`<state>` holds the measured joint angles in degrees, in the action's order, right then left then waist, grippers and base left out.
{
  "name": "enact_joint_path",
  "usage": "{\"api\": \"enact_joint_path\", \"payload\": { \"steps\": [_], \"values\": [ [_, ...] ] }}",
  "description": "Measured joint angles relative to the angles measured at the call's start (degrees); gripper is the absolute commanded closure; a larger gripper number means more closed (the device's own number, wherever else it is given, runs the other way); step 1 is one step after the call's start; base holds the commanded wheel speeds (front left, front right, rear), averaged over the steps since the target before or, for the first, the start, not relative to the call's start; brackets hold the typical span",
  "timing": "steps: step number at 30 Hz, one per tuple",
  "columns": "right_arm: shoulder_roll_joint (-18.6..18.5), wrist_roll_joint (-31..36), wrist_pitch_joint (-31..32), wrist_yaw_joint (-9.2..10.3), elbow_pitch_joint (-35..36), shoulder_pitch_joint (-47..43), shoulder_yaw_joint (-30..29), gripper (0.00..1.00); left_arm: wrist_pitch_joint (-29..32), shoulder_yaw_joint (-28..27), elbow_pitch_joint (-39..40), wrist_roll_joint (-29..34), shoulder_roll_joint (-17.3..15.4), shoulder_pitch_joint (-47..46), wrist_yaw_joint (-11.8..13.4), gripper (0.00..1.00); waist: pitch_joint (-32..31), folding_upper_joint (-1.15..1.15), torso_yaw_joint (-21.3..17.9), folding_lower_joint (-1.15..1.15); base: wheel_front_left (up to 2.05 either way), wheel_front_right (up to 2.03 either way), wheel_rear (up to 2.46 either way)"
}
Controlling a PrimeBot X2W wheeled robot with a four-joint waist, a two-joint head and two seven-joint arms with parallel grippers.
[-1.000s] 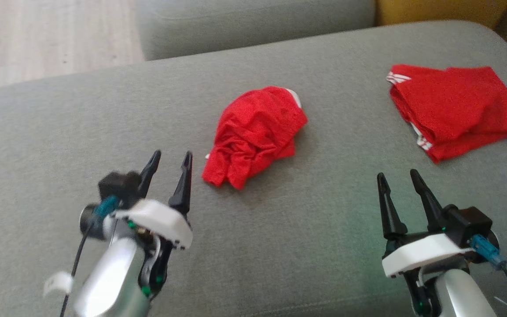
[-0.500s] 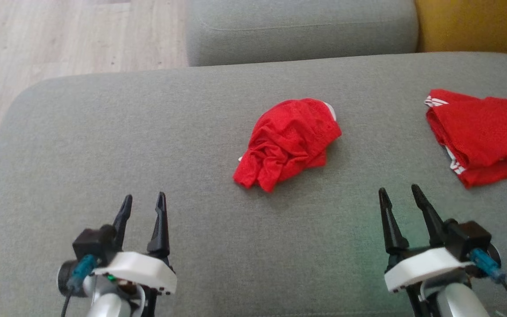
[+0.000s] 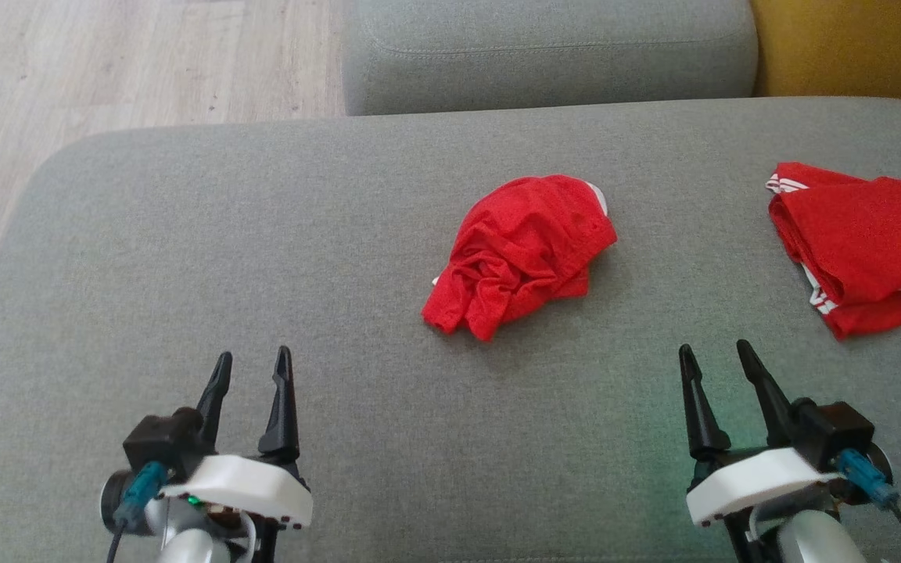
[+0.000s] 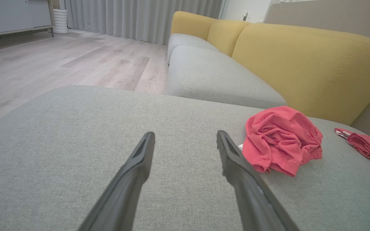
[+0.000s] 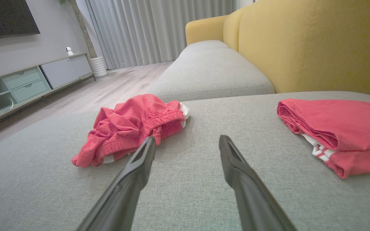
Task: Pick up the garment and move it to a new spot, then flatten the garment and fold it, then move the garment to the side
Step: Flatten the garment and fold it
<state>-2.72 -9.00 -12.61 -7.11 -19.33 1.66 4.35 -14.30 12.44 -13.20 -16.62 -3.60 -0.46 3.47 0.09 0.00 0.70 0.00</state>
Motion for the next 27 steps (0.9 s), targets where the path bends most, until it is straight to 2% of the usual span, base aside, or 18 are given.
{"api": "enact_joint_path", "payload": {
  "steps": [19,27],
  "values": [
    [0.0,0.1,-0.4,0.00,-0.6,0.5,-0.6,0.00,0.0,-1.5,-0.1,1.4,0.4,0.0,-1.0,0.00,1.3,0.00,0.7,0.00,0.00,0.00,0.00],
    [0.0,4.8,0.2,0.00,-0.5,3.8,-2.9,0.00,0.0,-1.7,0.3,2.0,0.6,-0.6,-1.4,0.00,3.6,0.00,2.6,0.00,0.00,0.00,0.00]
  ]
}}
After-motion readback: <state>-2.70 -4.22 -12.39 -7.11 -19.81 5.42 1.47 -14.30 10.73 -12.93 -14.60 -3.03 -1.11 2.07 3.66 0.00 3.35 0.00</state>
